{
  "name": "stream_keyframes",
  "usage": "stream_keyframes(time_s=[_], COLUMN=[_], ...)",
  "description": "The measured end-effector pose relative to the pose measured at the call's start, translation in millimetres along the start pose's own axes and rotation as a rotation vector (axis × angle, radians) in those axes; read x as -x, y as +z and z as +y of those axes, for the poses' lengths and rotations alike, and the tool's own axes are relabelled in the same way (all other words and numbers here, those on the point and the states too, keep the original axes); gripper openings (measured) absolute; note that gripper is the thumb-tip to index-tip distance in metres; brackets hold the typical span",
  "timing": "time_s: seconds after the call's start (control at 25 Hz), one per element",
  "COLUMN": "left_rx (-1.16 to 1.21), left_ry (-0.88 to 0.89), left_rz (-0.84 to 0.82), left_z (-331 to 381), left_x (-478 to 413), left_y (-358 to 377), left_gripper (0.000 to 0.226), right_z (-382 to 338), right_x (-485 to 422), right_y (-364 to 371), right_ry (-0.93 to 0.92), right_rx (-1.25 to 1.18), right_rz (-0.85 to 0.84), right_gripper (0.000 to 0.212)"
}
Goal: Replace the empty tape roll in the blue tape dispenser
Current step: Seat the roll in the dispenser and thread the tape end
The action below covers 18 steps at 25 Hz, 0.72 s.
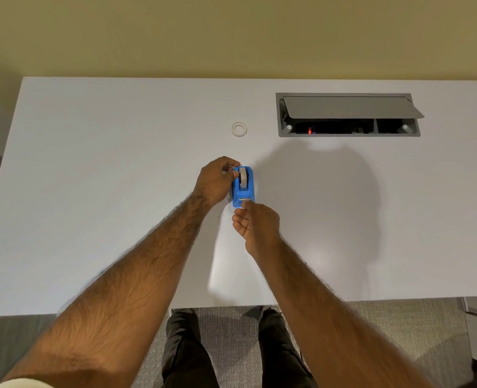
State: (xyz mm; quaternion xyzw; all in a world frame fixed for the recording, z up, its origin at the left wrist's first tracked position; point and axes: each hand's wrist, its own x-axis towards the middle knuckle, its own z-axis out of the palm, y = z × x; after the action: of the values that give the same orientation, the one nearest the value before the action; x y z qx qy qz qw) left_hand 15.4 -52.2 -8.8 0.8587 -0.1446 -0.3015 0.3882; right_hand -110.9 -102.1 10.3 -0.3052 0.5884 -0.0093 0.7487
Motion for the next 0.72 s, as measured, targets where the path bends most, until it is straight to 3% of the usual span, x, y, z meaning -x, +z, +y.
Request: stream_keyframes(time_s=[0.52, 0.72], left_rx=[0.003, 0.022], left_ry=[0.008, 0.008], left_rz=[0.003, 0.006], left_z=[-0.4, -3.7], left_x=[0.3, -0.3], left_y=[0.5, 0.0], left_gripper=[0.024, 0.023], right_z=[7.7, 13.7], right_x=[-10.3, -9.9], right_y=[-11.6, -16.2], right_ry=[-0.087, -0.062], right_rx=[0.050, 0.111], right_rz=[-0.112, -0.069], right_gripper=[0.036, 0.013])
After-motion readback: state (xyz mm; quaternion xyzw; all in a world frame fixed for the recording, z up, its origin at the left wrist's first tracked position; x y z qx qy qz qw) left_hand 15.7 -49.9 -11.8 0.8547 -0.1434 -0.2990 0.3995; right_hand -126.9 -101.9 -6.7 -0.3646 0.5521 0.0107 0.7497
